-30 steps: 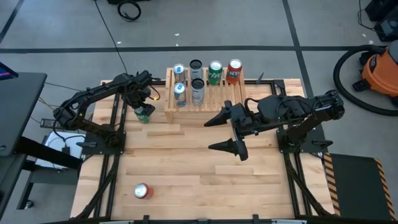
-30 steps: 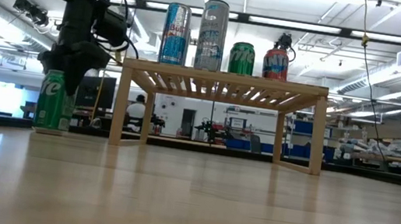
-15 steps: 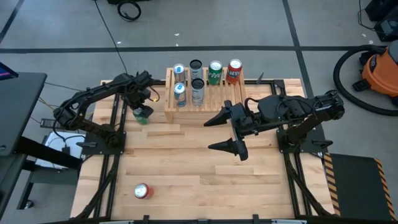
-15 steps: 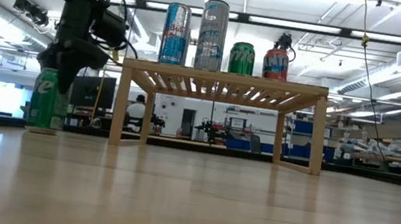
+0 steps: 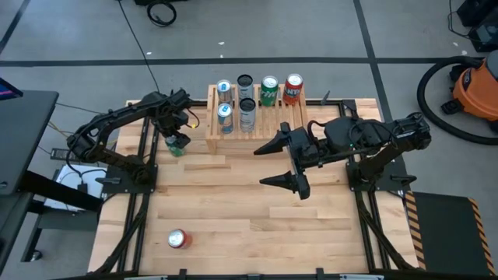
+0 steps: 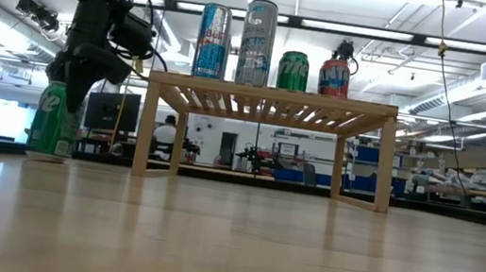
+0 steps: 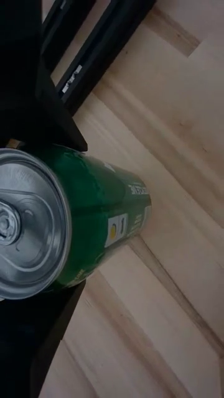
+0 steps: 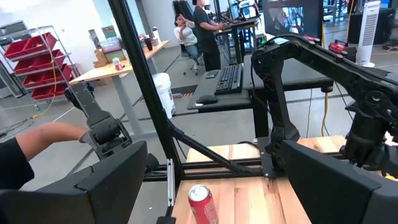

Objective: Place canned beverage on shelf
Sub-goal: Put the green soda can aligned with the other green soda can on the shelf

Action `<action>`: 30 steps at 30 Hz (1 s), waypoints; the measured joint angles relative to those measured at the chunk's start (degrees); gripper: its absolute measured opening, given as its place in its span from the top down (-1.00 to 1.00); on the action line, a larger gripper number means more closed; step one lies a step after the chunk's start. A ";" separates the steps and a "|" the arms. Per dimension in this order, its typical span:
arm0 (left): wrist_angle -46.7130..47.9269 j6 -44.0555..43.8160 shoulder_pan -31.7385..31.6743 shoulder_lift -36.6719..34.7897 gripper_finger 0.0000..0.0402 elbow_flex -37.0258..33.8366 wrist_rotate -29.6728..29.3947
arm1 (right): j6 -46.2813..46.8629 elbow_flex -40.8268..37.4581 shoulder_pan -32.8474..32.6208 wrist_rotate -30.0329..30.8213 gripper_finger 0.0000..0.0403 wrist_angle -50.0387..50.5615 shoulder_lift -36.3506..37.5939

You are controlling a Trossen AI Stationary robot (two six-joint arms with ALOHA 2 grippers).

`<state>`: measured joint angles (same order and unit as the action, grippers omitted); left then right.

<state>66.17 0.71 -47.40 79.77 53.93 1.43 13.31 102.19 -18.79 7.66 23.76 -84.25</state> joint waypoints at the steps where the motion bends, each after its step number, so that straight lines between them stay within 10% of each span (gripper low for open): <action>1: -0.01 0.02 0.00 0.00 -0.63 0.00 -0.01 | -0.08 0.00 0.17 0.00 -0.88 0.44 0.00; 13: -2.67 3.43 1.72 -0.02 -0.63 0.02 -0.36 | 3.64 -1.14 0.88 2.55 -0.88 16.86 0.05; 30: -3.08 3.63 1.73 -0.02 -0.63 0.02 -0.12 | 11.15 -21.56 1.44 6.21 -0.88 10.01 -0.06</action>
<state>63.09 4.34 -45.67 79.75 53.95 1.32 24.46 80.63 -17.34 13.87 33.76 -84.30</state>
